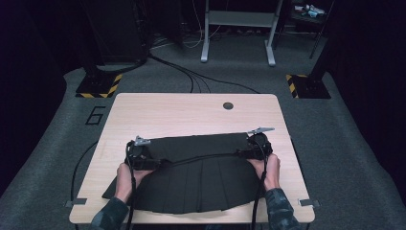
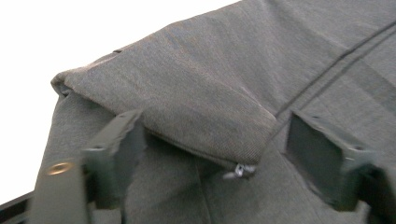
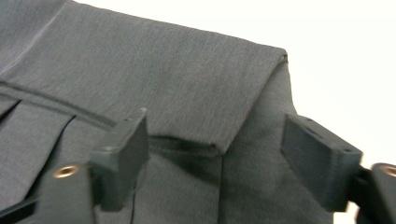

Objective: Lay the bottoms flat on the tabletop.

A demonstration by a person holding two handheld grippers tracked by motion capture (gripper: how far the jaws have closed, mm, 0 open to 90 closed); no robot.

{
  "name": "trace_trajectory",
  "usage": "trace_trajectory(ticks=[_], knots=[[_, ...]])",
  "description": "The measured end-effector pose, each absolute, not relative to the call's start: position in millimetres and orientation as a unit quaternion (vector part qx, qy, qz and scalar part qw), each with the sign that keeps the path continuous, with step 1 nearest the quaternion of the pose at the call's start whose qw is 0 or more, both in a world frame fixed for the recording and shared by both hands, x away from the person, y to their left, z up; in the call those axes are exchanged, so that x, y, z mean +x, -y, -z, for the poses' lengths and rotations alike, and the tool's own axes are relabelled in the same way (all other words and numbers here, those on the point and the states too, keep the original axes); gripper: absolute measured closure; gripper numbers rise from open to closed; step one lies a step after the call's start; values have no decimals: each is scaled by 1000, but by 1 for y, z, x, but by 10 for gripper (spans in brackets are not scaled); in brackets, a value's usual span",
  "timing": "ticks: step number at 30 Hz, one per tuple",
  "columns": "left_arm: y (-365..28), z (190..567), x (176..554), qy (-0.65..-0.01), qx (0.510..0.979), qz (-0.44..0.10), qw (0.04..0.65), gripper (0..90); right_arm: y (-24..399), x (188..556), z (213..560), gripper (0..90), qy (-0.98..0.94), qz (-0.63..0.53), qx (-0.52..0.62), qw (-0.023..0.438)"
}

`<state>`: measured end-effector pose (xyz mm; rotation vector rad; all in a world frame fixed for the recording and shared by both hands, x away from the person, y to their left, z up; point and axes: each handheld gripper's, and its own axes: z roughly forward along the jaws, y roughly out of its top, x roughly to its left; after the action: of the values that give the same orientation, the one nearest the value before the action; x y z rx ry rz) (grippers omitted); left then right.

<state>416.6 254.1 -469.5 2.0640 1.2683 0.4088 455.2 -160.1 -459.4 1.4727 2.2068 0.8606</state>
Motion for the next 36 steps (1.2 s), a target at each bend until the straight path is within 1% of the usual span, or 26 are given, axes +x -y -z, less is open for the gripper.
trace_trajectory(ticks=[1, 2, 3, 4, 5, 6, 7, 9, 10, 11, 12, 13, 14, 15, 16, 17, 18, 26, 29, 30, 31, 32, 33, 34, 35, 36], knots=[[-254, 469, 417, -486, 791, -157, 336, 243, 160, 455, 459, 252, -779, -304, 520, 175], [-253, 471, 418, -488, 792, -154, 333, 243, 160, 457, 461, 265, -777, -304, 524, 173], [-253, 472, 418, -485, 795, -153, 329, 288, 160, 458, 462, 305, -776, -305, 523, 174], [-253, 473, 418, -488, 793, -156, 331, 288, 160, 459, 463, 341, -776, -304, 524, 174], [-255, 473, 419, -483, 800, -149, 325, 305, 160, 460, 463, 368, -775, -304, 526, 174], [-254, 475, 419, -486, 796, -152, 327, 376, 159, 460, 464, 430, -770, -309, 532, 168], [-254, 476, 418, -489, 794, -155, 325, 376, 159, 460, 464, 430, -770, -309, 532, 168], [-255, 478, 418, -488, 798, -152, 320, 450, 159, 460, 465, 507, -774, -306, 526, 175], [-255, 479, 418, -488, 799, -152, 316, 532, 158, 459, 465, 577, -774, -305, 526, 175], [-255, 481, 418, -489, 799, -152, 314, 532, 158, 459, 465, 577, -774, -305, 526, 175], [-254, 483, 417, -487, 802, -150, 311, 622, 157, 459, 467, 639, -776, -300, 525, 178], [-254, 483, 417, -487, 802, -150, 311, 646, 157, 459, 467, 639, -776, -300, 525, 178], [-254, 484, 416, -487, 803, -151, 309, 683, 157, 458, 468, 708, -773, -300, 531, 176], [-253, 485, 416, -486, 802, -153, 311, 683, 157, 458, 468, 708, -773, -300, 531, 176], [-252, 487, 416, -484, 804, -153, 309, 744, 159, 458, 468, 762, -772, -302, 528, 183], [-252, 487, 416, -484, 804, -153, 309, 765, 159, 458, 468, 762, -772, -302, 528, 183], [-252, 488, 416, -484, 805, -152, 307, 788, 158, 457, 467, 803, -772, -301, 530, 182], [-256, 491, 411, -481, 804, -160, 310, 831, 156, 447, 469, 842, -773, -301, 525, 191], [-259, 485, 412, -479, 802, -150, 324, 835, 154, 445, 466, 845, -781, -293, 517, 191], [-262, 478, 417, -474, 804, -144, 328, 839, 152, 450, 453, 848, -799, -278, 494, 201], [-264, 471, 426, -481, 795, -135, 345, 839, 152, 450, 453, 848, -799, -278, 494, 201], [-266, 461, 439, -500, 775, -124, 366, 840, 150, 459, 441, 848, -796, -282, 499, 193], [-268, 446, 462, -509, 764, -136, 372, 840, 150, 473, 428, 848, -794, -292, 495, 198], [-268, 435, 481, -532, 743, -151, 377, 836, 145, 495, 411, 840, -783, -299, 508, 200], [-271, 423, 498, -555, 723, -160, 379, 793, 142, 516, 399, 789, -772, -305, 520, 200], [-274, 409, 511, -577, 702, -177, 379, 654, 140, 533, 388, 703, -757, -311, 540, 195]])
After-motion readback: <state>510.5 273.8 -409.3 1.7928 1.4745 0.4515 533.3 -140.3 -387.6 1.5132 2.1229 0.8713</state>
